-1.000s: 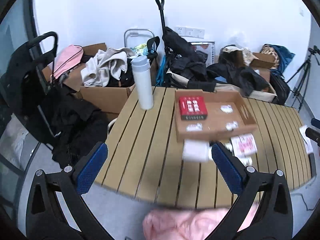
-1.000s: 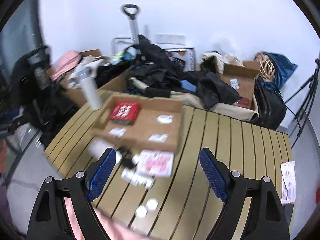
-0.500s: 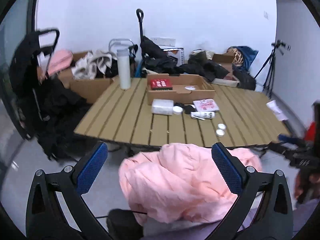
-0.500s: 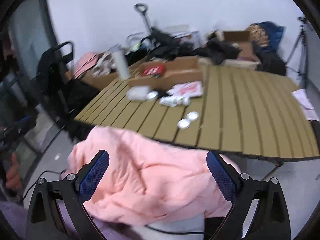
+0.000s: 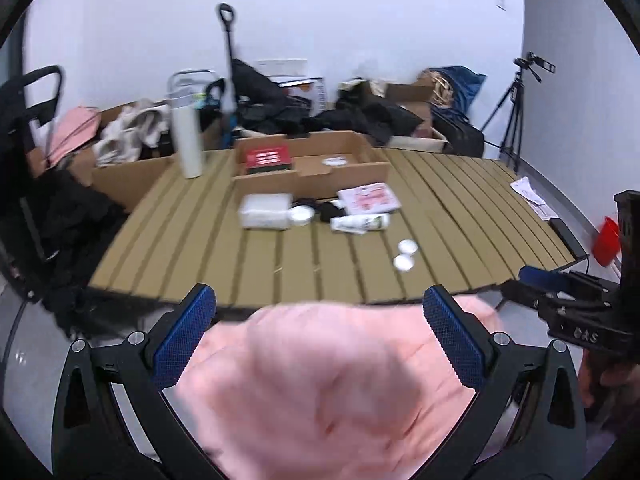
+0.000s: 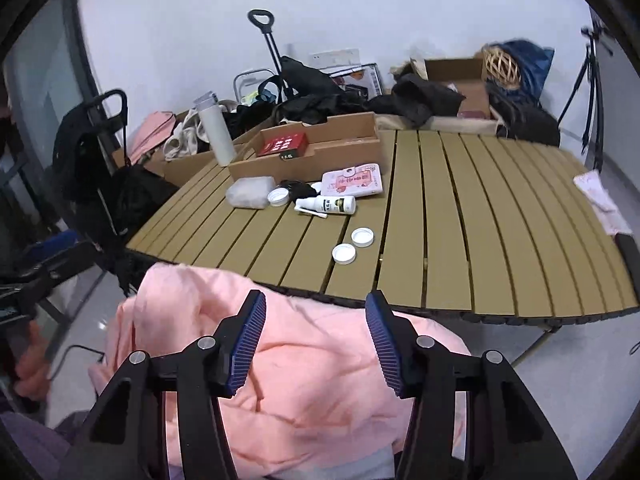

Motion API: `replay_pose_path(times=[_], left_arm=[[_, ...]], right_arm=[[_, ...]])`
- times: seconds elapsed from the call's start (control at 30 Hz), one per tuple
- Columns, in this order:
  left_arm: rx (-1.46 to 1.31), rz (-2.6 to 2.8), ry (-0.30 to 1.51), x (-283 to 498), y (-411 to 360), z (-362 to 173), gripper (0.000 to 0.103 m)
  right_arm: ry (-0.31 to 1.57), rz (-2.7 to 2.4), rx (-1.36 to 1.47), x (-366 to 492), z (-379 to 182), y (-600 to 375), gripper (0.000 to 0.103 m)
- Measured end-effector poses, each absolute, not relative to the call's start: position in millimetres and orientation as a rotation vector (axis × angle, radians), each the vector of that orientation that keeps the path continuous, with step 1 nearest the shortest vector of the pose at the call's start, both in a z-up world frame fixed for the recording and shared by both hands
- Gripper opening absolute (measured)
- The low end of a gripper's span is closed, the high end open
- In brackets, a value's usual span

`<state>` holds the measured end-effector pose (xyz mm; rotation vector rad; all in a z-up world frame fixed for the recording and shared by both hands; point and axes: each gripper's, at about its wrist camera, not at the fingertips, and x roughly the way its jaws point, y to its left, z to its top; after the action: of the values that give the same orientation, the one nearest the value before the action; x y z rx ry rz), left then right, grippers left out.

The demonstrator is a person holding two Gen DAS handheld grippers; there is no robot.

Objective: Organize objects
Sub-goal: 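Withdraw both grippers from the tray back over the table, then grasp a white lid with the left gripper while the right gripper grasps another lid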

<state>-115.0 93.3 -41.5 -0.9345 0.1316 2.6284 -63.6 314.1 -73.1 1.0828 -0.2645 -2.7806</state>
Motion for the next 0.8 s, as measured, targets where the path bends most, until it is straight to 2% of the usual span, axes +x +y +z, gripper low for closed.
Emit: replay_pose_path(times=[0.1, 0.2, 0.3, 0.37, 0.43, 0.6, 0.63, 0.7, 0.73, 0.77, 0.8], left_arm=[[-1.037, 2.582, 0.072, -160, 127, -61, 0.103], [-1.174, 2.506, -0.062, -203, 161, -93, 0.100], [-1.274, 2.449, -0.082, -225, 191, -132, 0.085], [-1.355, 2.408, -0.047, -234, 207, -156, 0.069], [-1.399, 2.354, -0.093, -241, 214, -171, 0.061], [-1.455, 2.325, -0.190, -262, 219, -186, 0.053], [-1.460, 2.318, -0.187, -265, 222, -189, 0.044], [-1.443, 2.331, -0.157, -270, 227, -188, 0.035], [-1.447, 2.320, -0.144, -271, 230, -190, 0.022], [-1.442, 2.330, -0.131, -271, 230, -190, 0.016], [-1.439, 2.336, -0.119, -272, 231, -190, 0.015]], right_arm=[[-0.292, -2.759, 1.130, -85, -73, 335, 0.056], [-0.245, -2.767, 1.126, -114, -71, 356, 0.056], [-0.166, -2.714, 1.161, -153, -79, 371, 0.056], [-0.127, -2.682, 1.216, -178, -91, 378, 0.056], [-0.117, -2.634, 1.246, -200, -104, 384, 0.056], [-0.135, -2.566, 1.280, -228, -131, 386, 0.056], [-0.149, -2.551, 1.278, -232, -136, 386, 0.056], [-0.167, -2.533, 1.281, -237, -144, 385, 0.056], [-0.172, -2.525, 1.284, -241, -149, 384, 0.056], [-0.174, -2.520, 1.284, -243, -152, 383, 0.056], [-0.174, -2.514, 1.284, -246, -155, 382, 0.056]])
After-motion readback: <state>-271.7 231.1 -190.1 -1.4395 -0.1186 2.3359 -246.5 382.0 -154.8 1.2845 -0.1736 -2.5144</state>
